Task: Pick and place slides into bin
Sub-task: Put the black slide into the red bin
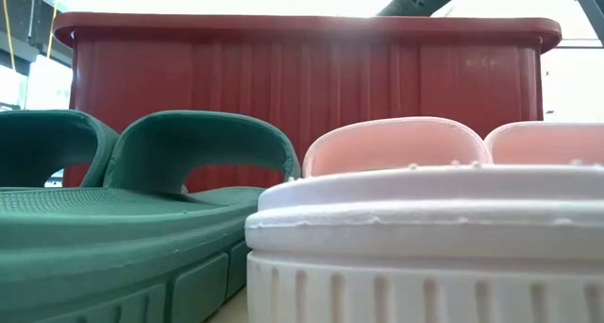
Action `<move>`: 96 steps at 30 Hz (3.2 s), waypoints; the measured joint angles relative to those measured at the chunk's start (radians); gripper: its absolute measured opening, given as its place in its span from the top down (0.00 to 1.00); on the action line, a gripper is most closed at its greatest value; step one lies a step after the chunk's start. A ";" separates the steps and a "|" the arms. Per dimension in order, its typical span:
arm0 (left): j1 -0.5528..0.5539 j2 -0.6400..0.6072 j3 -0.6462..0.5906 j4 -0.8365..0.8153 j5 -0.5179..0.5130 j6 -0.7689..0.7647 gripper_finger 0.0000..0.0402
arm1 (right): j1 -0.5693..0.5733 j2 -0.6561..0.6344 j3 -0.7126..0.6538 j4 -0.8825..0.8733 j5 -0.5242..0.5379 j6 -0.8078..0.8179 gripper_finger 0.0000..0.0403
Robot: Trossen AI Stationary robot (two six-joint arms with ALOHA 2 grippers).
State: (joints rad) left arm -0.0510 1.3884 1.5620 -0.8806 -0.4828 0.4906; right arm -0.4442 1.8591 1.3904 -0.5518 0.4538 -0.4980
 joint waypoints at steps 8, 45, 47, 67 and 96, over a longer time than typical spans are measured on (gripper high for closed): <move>0.000 0.000 0.000 0.000 0.016 0.001 1.00 | -0.035 0.005 0.000 -0.060 -0.108 0.067 1.00; 0.000 0.000 0.000 -0.007 0.065 -0.001 1.00 | -0.042 0.028 0.001 -0.053 -0.323 0.133 0.67; 0.000 0.000 0.000 -0.008 0.065 -0.001 1.00 | -0.042 0.012 0.009 -0.084 -0.323 0.130 0.67; -0.002 0.000 0.000 -0.011 0.143 0.002 1.00 | -0.007 -0.146 0.756 -1.003 -1.051 0.555 0.67; -0.002 0.005 0.000 0.027 0.196 -0.001 1.00 | 1.300 -0.487 0.311 -1.018 -0.637 2.068 0.67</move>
State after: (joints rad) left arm -0.0528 1.3933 1.5620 -0.8539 -0.2871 0.4892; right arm 0.8562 1.3717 1.7015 -1.5703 -0.1833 1.5699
